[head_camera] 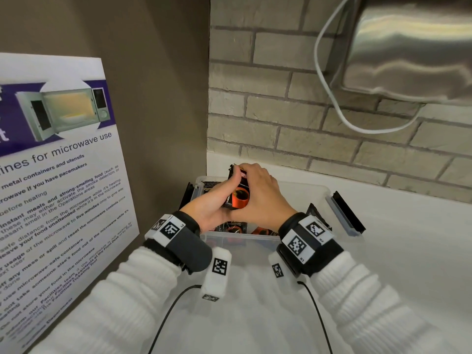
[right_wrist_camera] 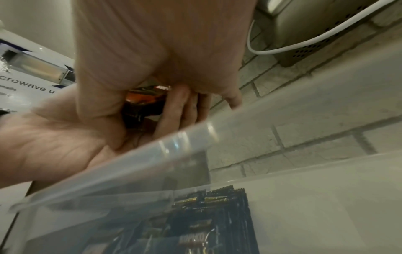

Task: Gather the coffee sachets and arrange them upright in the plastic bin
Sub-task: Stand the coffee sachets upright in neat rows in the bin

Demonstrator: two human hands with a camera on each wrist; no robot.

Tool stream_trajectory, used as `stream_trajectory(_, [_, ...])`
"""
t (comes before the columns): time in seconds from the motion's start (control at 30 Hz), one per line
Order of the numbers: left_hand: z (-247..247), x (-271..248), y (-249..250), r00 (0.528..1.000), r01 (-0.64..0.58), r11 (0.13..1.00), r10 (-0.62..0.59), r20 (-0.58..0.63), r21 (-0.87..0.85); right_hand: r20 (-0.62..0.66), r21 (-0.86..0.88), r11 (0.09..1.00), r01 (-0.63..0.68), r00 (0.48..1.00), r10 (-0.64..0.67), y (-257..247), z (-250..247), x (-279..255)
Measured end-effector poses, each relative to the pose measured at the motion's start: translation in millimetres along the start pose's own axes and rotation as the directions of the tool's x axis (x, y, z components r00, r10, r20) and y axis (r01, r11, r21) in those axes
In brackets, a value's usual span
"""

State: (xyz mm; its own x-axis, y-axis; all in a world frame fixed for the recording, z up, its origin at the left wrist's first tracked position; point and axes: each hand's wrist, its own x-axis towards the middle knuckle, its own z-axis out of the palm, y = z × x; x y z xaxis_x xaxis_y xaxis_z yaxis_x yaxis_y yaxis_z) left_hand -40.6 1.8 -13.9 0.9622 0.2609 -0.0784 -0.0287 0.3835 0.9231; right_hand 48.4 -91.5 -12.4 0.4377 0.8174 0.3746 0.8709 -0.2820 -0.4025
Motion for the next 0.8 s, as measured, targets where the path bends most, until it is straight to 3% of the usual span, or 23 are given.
stream_trajectory(0.17, [-0.2,3.8,-2.8,0.999,-0.005,0.989,0.012,-0.049,0.15,0.079,0.008,1.0,-0.007,0.997,0.006,1.2,1.6,-0.6])
stream_trajectory(0.37, [1.0,5.8,-6.6,0.992,-0.107,0.958,0.12,-0.034,0.265,-0.107,-0.087,0.996,0.012,0.994,-0.022,4.4,2.6,0.4])
stream_trajectory(0.43, [1.2,7.9,-8.1,0.979,-0.137,0.913,0.185,-0.089,0.384,-0.093,-0.119,0.993,0.019,0.995,-0.03,8.1,4.5,2.0])
stream_trajectory(0.53, [-0.9,13.1,-9.6,0.963,-0.121,0.86,0.223,-0.151,0.495,0.018,0.169,0.985,-0.022,1.0,0.019,5.1,3.9,2.0])
stream_trajectory(0.6, [-4.6,14.9,-11.2,0.959,-0.093,0.865,0.211,-0.19,0.492,0.038,0.449,0.882,-0.145,0.989,0.144,2.9,0.1,3.2])
stream_trajectory(0.67, [-7.8,15.3,-11.7,0.95,-0.076,0.859,0.217,-0.225,0.506,0.102,0.674,0.681,-0.285,0.95,0.296,2.2,-1.8,5.5])
stream_trajectory(0.73, [-8.2,15.1,-11.7,0.947,-0.074,0.854,0.221,-0.232,0.515,0.218,0.776,0.496,-0.391,0.903,0.37,3.5,-1.7,6.2])
stream_trajectory(0.8, [-7.7,14.5,-11.8,0.951,-0.056,0.864,0.199,-0.236,0.501,0.254,0.752,0.499,-0.43,0.888,0.383,0.6,-1.4,5.5])
